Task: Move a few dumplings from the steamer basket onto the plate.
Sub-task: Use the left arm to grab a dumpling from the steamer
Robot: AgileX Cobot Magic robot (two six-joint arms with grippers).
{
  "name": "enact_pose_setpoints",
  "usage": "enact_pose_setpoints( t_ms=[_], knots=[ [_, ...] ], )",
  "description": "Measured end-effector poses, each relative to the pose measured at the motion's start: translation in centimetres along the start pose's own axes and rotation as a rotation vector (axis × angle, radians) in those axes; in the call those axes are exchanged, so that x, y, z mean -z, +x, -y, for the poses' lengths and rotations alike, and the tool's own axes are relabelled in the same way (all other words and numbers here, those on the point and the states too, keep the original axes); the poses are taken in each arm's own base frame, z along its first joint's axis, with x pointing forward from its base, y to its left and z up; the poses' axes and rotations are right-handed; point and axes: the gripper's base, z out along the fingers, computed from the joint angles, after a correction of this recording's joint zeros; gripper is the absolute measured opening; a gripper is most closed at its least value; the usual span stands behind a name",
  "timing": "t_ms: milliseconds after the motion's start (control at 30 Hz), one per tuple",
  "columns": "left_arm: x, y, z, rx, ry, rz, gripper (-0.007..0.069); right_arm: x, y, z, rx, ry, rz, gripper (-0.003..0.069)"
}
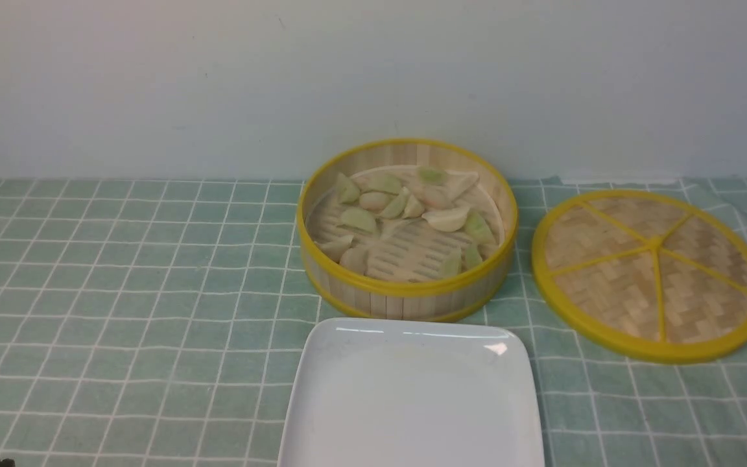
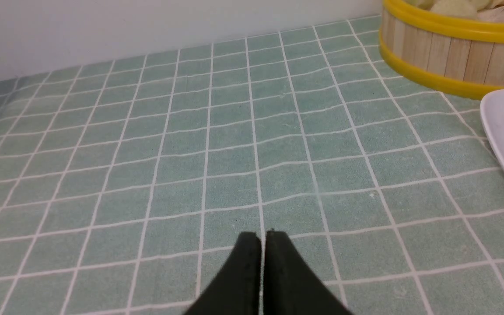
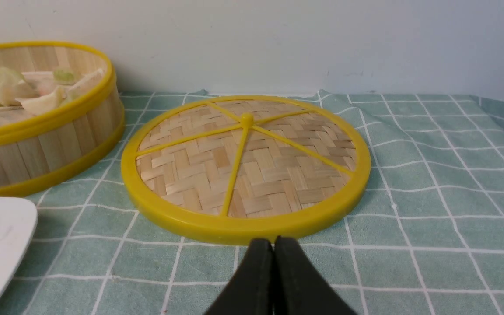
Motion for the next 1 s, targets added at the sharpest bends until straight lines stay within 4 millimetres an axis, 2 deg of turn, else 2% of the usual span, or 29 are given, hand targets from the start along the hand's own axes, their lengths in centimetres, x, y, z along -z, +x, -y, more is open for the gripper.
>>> enact_pose_setpoints(
  t_ms=[167,267,367,467,567,667,733,767,833,867,900,933,967,1000],
  knots=[
    [0.0,-0.1,0.0,0.019,0.003,0.008,-0.0006,0.0,0.0,0.0,0.0,0.0,0.0,-0.0014],
    [0.0,-0.9,0.1,0.148,0.023,0.096,-0.0006,0.0,0.0,0.0,0.0,0.0,0.0,-0.0014],
    [0.3,-2.5,0.0,0.362,0.047,0.277,-0.0006,0.0,0.0,0.0,0.0,0.0,0.0,-0.0014],
    [1.2,-4.4,-1.0,0.572,0.042,0.535,-0.0006,0.0,0.0,0.0,0.0,0.0,0.0,-0.0014],
    [1.9,-5.4,-1.7,0.654,0.028,0.682,-0.0006,0.0,0.0,0.0,0.0,0.0,0.0,-0.0014],
    [3.3,-7.2,-2.1,0.695,0.043,0.812,-0.0006,0.0,0.0,0.0,0.006,0.0,0.0,-0.0014],
    [4.5,-9.6,-2.0,0.653,0.069,0.849,-0.0006,0.0,0.0,0.0,-0.015,-0.004,0.005,-0.0014],
    [5.4,-11.8,-1.9,0.613,0.089,0.839,-0.0006,0.0,-0.2,-0.1,-0.045,-0.012,0.026,-0.0014],
    [5.7,-14.5,-1.7,0.558,0.102,0.762,-0.0006,0.0,-0.6,-0.3,-0.19,-0.039,0.079,-0.0014],
    [5.9,-16.5,-1.6,0.531,0.112,0.688,-0.0006,0.0,-1.0,-0.3,-0.283,-0.053,0.121,-0.0014],
    [5.9,-16.8,-1.6,0.526,0.113,0.671,-0.0006,0.0,-1.1,-0.3,-0.288,-0.052,0.129,-0.0014],
    [5.0,-19.3,-1.5,0.486,0.11,0.505,-0.0006,0.1,-1.7,-0.3,-0.483,-0.078,0.197,-0.0014],
    [5.1,-19.9,-1.4,0.479,0.113,0.477,-0.0006,0.1,-1.8,-0.2,-0.488,-0.078,0.204,-0.0014],
    [4.1,-21.4,-1.3,0.445,0.11,0.337,-0.0006,0.2,-2.1,-0.1,-0.614,-0.091,0.24,-0.0014]
  ],
)
